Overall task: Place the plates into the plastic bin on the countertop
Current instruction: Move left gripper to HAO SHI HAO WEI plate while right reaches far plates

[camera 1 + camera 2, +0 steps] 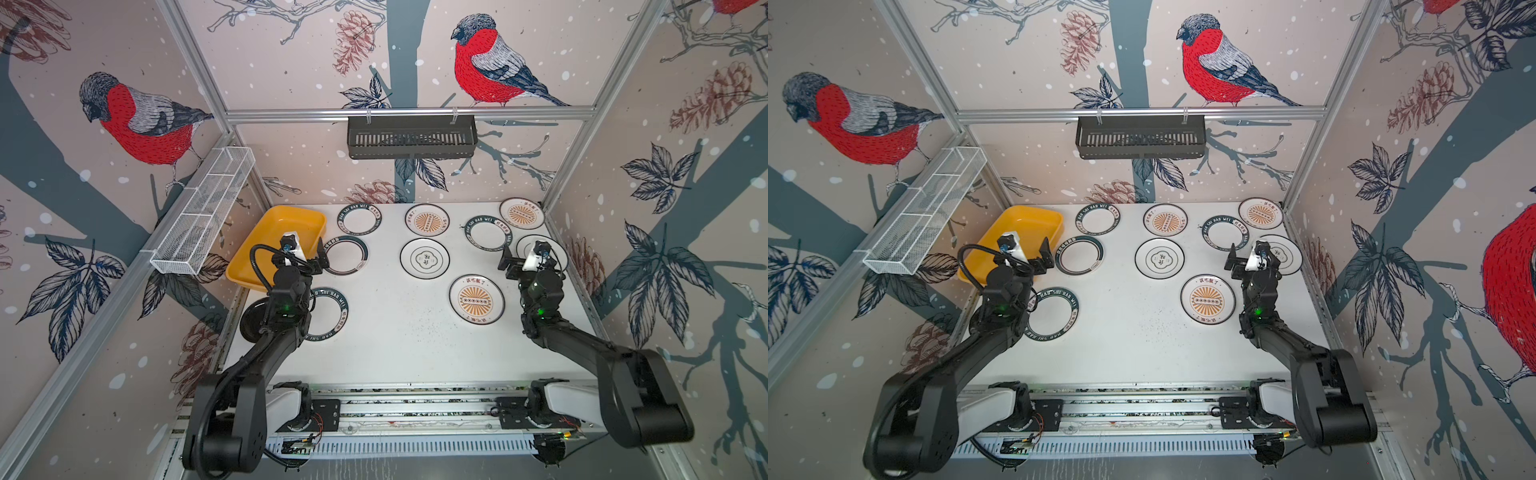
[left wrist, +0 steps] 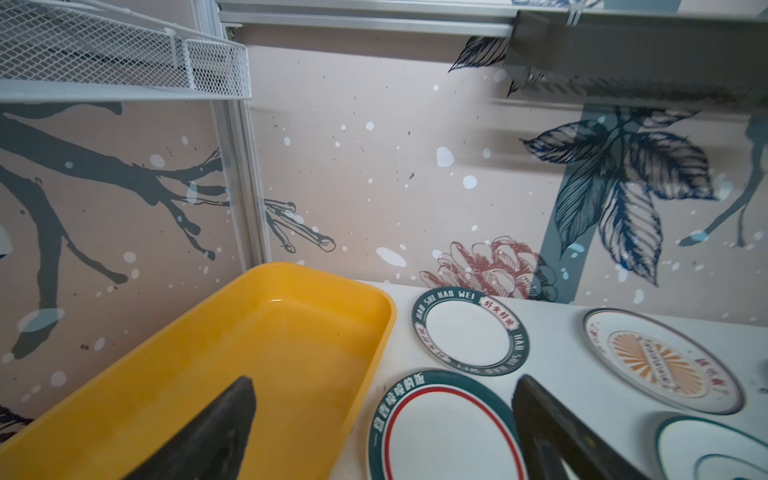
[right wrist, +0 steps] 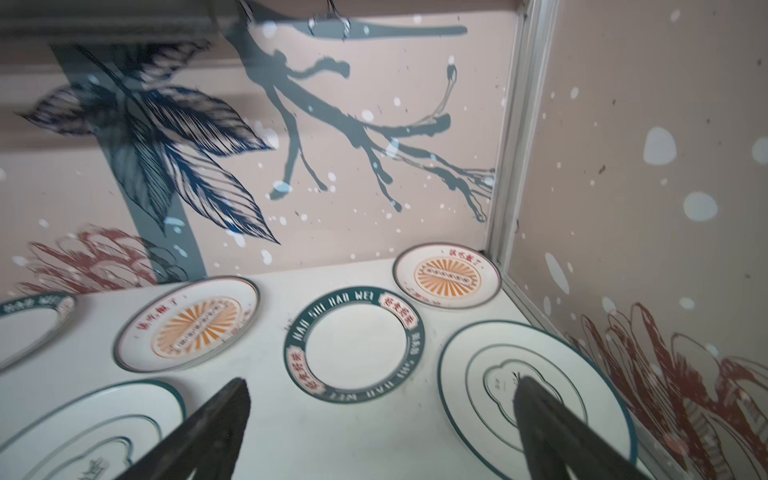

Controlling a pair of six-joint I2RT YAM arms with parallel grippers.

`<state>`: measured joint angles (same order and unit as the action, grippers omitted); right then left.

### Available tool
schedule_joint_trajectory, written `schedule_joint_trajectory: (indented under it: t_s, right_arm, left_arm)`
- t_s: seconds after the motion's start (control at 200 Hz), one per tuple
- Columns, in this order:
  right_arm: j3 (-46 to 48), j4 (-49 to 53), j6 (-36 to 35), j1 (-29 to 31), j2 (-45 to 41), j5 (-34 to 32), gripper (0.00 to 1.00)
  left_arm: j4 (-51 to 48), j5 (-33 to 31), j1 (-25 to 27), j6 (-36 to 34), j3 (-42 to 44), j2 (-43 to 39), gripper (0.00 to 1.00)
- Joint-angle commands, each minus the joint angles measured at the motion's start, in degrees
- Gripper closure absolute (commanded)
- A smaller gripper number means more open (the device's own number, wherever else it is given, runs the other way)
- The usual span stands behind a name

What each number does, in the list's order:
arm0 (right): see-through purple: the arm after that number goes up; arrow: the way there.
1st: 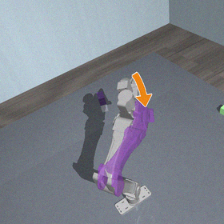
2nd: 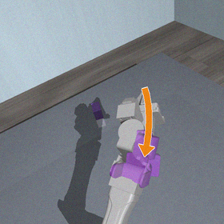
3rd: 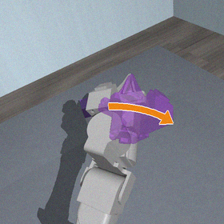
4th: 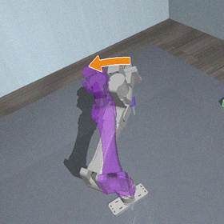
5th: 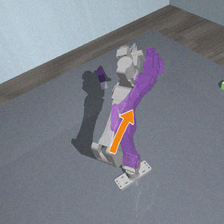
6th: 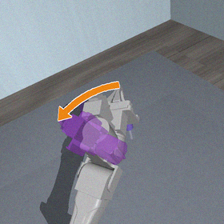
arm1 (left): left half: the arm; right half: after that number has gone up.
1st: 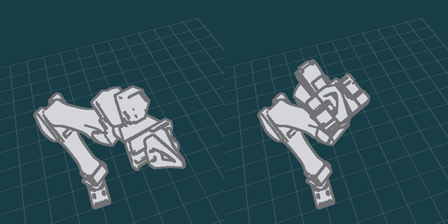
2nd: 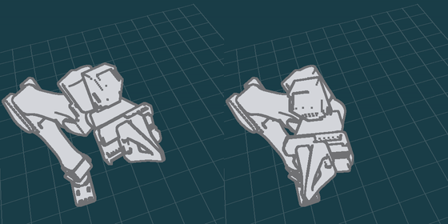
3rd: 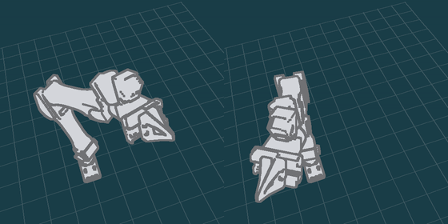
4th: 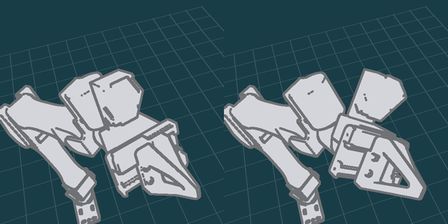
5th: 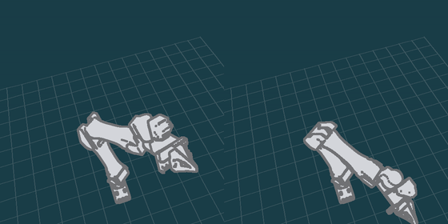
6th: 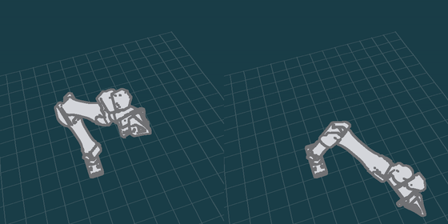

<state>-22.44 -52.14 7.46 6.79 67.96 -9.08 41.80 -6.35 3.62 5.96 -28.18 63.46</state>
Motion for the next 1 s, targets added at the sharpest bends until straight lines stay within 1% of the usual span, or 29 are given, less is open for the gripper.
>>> schedule_joint_trajectory:
  t_s: [0.0,0.055,0.13,0.2,0.29,0.365,0.405,0.435,0.495,0.54,0.605,0.65,0.685,0.745,0.77,0.815,0.891,0.936,0.996]
  right_arm:
    - [-3.52,11.97,13.96,2.34,-3.88,7.14,0.00]
    - [-5.04,13.78,20.10,4.97,-4.60,10.63,0.01]
    - [-7.05,16.39,26.56,10.08,-4.70,13.18,0.00]
    - [-8.59,17.92,30.42,15.56,-4.31,14.55,0.00]
    - [-10.01,18.14,34.27,21.81,-3.57,16.04,0.01]
    - [-10.26,16.11,36.03,25.06,-3.17,17.85,0.00]
    - [-9.43,14.70,37.70,25.46,-2.84,17.99,0.00]
    - [-8.59,14.12,40.41,25.47,-2.33,16.22,0.00]
    - [-8.06,16.67,46.35,23.41,-0.91,15.44,0.01]
    - [-7.50,16.97,48.86,21.88,-0.23,18.19,0.01]
    - [-4.86,7.16,48.99,22.89,0.23,19.92,0.00]
    - [-4.93,4.37,48.32,24.24,0.93,18.73,0.01]
    - [-6.30,7.19,48.91,24.68,2.01,16.42,0.00]
    - [-9.97,16.56,51.16,23.84,3.57,11.89,0.00]
    - [-11.10,18.64,50.55,23.10,4.87,10.41,0.00]
    - [-13.35,21.87,48.70,22.37,5.01,7.46,0.01]
    - [-16.75,26.20,43.88,22.45,4.11,0.71,0.01]
    - [-18.76,29.61,42.06,22.49,3.35,-2.80,0.00]
    - [-19.99,33.13,41.02,22.57,1.43,-5.45,0.00]
  left_arm:
    - [-19.33,1.60,2.69,10.02,-5.20,-3.95,0.04]
    - [-24.16,2.09,4.89,14.72,-7.57,-5.35,0.04]
    - [-26.34,6.14,8.00,23.26,-8.70,-6.36,0.04]
    - [-23.37,8.29,12.32,31.97,-6.96,-6.83,0.04]
    - [-17.02,6.17,20.44,40.14,-3.77,-6.33,0.04]
    - [-13.77,4.10,27.00,43.14,-3.18,-4.66,0.04]
    - [-13.56,3.72,29.40,41.91,-3.86,-3.55,0.04]
    - [-14.67,3.71,30.50,39.86,-5.00,-2.68,0.04]
    - [-19.21,4.15,30.81,38.77,-7.30,-1.35,0.04]
    - [-17.88,6.33,30.62,38.54,-7.25,-0.75,0.04]
    - [-14.80,10.34,29.91,37.42,-6.60,-0.36,0.04]
    - [-17.07,10.55,28.77,37.29,-6.73,-0.45,0.04]
    - [-18.17,11.58,27.13,37.62,-6.35,-0.17,0.04]
    - [-14.55,19.58,23.07,37.56,-4.95,1.58,0.04]
    - [-14.14,21.13,21.76,38.00,-5.12,2.51,0.04]
    - [-17.12,20.50,20.43,38.78,-6.58,4.04,0.04]
    - [-24.71,16.43,20.03,36.63,-10.28,5.57,0.04]
    - [-25.91,15.20,20.03,34.84,-11.62,6.23,0.04]
    - [-26.71,12.97,20.01,32.77,-12.67,7.24,0.04]
